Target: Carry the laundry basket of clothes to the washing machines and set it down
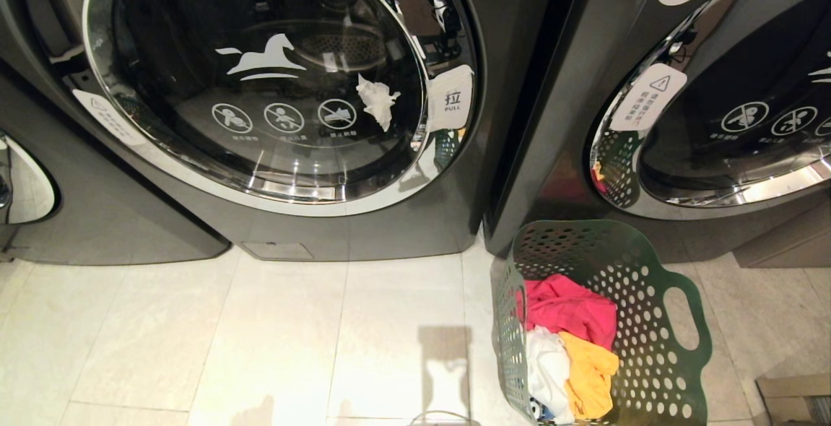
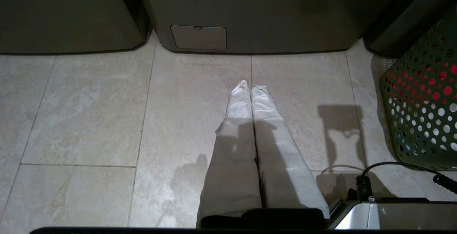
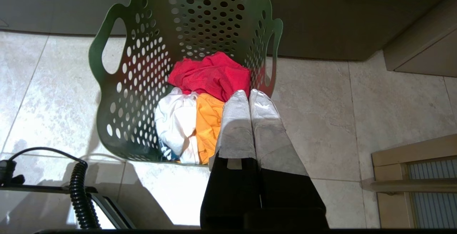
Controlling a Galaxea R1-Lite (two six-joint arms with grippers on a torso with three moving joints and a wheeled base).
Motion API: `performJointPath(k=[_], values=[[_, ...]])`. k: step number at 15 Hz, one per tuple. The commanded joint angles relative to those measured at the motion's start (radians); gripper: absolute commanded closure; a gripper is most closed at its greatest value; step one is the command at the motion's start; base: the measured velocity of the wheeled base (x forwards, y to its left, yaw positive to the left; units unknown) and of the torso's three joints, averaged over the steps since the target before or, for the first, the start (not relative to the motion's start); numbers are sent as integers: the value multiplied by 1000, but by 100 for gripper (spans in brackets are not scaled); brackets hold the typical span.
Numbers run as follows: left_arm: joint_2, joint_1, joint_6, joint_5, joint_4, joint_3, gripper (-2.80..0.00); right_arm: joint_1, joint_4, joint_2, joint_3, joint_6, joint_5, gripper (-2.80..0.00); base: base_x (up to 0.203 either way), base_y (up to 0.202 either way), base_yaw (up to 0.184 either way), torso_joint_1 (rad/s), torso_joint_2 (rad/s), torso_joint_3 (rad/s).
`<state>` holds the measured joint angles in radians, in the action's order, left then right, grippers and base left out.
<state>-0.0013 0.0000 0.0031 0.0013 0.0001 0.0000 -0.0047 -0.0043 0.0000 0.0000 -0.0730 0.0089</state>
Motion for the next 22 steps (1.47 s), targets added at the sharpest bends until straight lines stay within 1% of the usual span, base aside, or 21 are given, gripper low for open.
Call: performJointPath(k=[1,22], values=[[1,0,0,0,1,0,0,0,0,2,0,-1,0,0,0,0,0,0,0,0],[1,0,0,0,0,0,0,0,0,2,0,-1,0,0,0,0,0,0,0,0]])
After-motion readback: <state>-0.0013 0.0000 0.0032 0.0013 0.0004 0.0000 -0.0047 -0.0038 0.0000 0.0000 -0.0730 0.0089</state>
